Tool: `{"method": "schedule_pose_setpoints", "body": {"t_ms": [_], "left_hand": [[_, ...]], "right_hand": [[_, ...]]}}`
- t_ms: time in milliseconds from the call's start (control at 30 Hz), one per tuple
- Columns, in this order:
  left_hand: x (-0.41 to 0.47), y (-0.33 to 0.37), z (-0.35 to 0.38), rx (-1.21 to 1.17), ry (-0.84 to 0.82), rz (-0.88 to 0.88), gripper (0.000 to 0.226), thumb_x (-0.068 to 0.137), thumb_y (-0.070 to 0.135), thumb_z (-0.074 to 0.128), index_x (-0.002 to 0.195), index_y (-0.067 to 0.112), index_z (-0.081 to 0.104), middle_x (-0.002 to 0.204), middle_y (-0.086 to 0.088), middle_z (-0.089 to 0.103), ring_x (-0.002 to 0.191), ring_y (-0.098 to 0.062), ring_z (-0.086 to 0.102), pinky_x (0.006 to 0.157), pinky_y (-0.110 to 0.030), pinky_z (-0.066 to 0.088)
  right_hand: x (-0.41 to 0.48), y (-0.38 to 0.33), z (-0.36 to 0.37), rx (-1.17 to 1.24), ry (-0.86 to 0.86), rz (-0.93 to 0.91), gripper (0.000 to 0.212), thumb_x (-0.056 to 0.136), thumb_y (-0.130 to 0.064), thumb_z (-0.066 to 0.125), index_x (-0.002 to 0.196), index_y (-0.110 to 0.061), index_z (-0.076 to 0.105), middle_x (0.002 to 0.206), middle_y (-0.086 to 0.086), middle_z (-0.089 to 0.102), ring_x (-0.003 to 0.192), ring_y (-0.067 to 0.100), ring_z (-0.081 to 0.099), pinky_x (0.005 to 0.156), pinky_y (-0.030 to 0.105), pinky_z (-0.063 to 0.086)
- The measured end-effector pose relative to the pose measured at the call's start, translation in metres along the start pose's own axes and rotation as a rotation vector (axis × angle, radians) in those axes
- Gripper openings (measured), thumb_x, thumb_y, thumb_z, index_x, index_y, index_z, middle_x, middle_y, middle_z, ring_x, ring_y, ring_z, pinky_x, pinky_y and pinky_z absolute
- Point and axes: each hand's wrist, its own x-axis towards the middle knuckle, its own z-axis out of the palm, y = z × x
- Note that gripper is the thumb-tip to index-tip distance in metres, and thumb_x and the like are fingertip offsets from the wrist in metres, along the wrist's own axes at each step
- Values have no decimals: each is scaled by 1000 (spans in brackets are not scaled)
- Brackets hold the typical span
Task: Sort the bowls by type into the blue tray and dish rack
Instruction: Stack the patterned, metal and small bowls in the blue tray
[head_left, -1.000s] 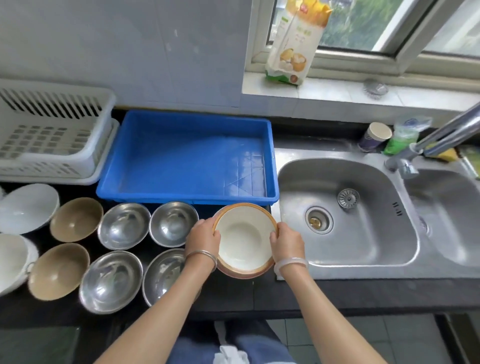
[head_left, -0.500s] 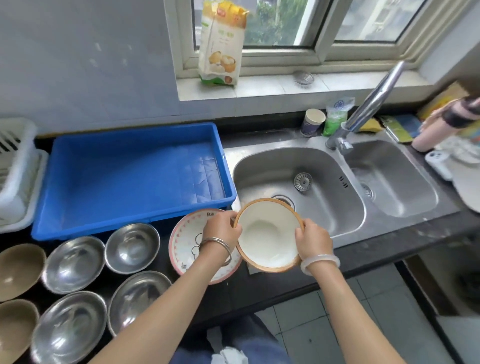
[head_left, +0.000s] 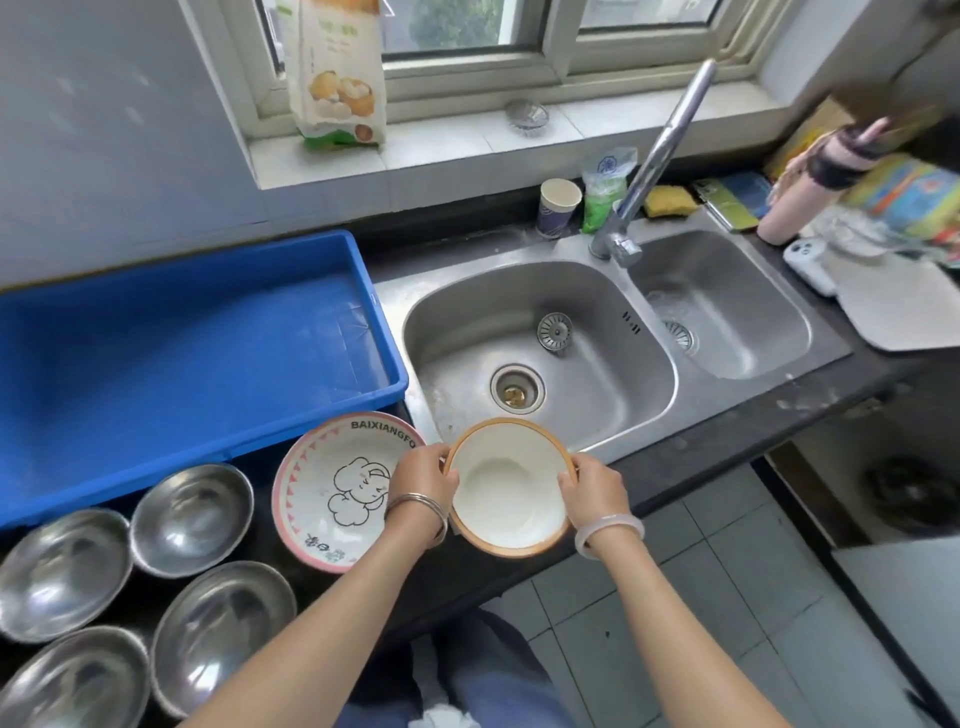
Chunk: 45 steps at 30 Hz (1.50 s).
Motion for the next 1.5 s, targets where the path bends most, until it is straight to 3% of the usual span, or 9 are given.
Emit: {"method": "schedule_pose_setpoints", "body": {"t_ms": [233, 467, 633, 700, 833, 1033, 1133, 1200, 1500], "left_hand": [[3, -5, -1, 4, 14, -17, 20, 85, 16, 58, 103, 14, 66, 92, -6, 70, 73, -18, 56, 66, -26, 43], [-5, -13, -6, -97, 56, -13, 26, 87, 21, 57, 112, 15, 63, 103, -2, 69, 81, -13, 56, 74, -23, 43], [-12, -39, -33, -123, 223, -74, 30, 87, 18, 58, 117, 17, 61, 120, -5, 61, 104, -23, 57, 88, -33, 47], [-15, -55, -44, -69, 302, -131, 33, 86, 16, 59, 119, 18, 60, 128, -9, 54, 116, -27, 50, 98, -36, 41], [-23, -82, -60, -91, 380, -276, 47, 82, 14, 61, 128, 16, 52, 139, -12, 40, 128, -33, 38, 109, -41, 31], [-26, -105, -65, -196, 256, -425, 66, 85, 8, 56, 143, 13, 28, 143, -15, 41, 127, -33, 44, 104, -40, 36], [-20, -112, -64, -215, 233, -441, 46, 84, 3, 47, 129, 13, 45, 125, -13, 58, 108, -33, 56, 88, -38, 47], [-18, -113, -65, -248, 241, -467, 38, 84, 1, 39, 116, 16, 51, 113, -11, 62, 93, -29, 57, 75, -31, 43], [-21, -118, -82, -283, 253, -468, 31, 85, 0, 37, 100, 19, 56, 96, -4, 63, 82, -22, 56, 72, -34, 49]], "right_hand": [[1, 6, 6, 183, -7, 33, 18, 90, -22, 52, 102, -14, 62, 76, -2, 59, 70, 17, 55, 64, 26, 42], [-2, 11, 2, 125, -29, -13, 29, 94, -33, 47, 119, -19, 54, 109, 3, 65, 87, 18, 57, 72, 27, 42], [0, -21, -3, 5, 96, -269, 33, 95, -28, 44, 125, -15, 53, 123, 3, 62, 113, 24, 54, 87, 31, 41], [3, -46, 5, -42, 40, -422, 35, 96, -28, 43, 127, -17, 52, 127, 1, 60, 120, 21, 49, 95, 31, 39], [10, -95, 34, -199, -146, -576, 39, 96, -33, 40, 132, -21, 47, 128, 3, 57, 118, 20, 52, 94, 34, 42], [29, -138, 67, -548, -254, -615, 33, 97, -31, 33, 120, -16, 51, 102, 12, 68, 92, 31, 63, 79, 37, 48], [35, -147, 75, -551, -317, -590, 26, 95, -25, 35, 110, -15, 53, 95, 12, 67, 82, 32, 62, 68, 35, 49], [37, -149, 77, -536, -294, -594, 23, 93, -23, 36, 102, -15, 55, 92, 11, 67, 78, 32, 60, 63, 33, 45], [37, -153, 64, -395, -317, -691, 19, 90, -21, 50, 99, -17, 67, 87, 6, 70, 71, 23, 58, 60, 26, 42]]}}
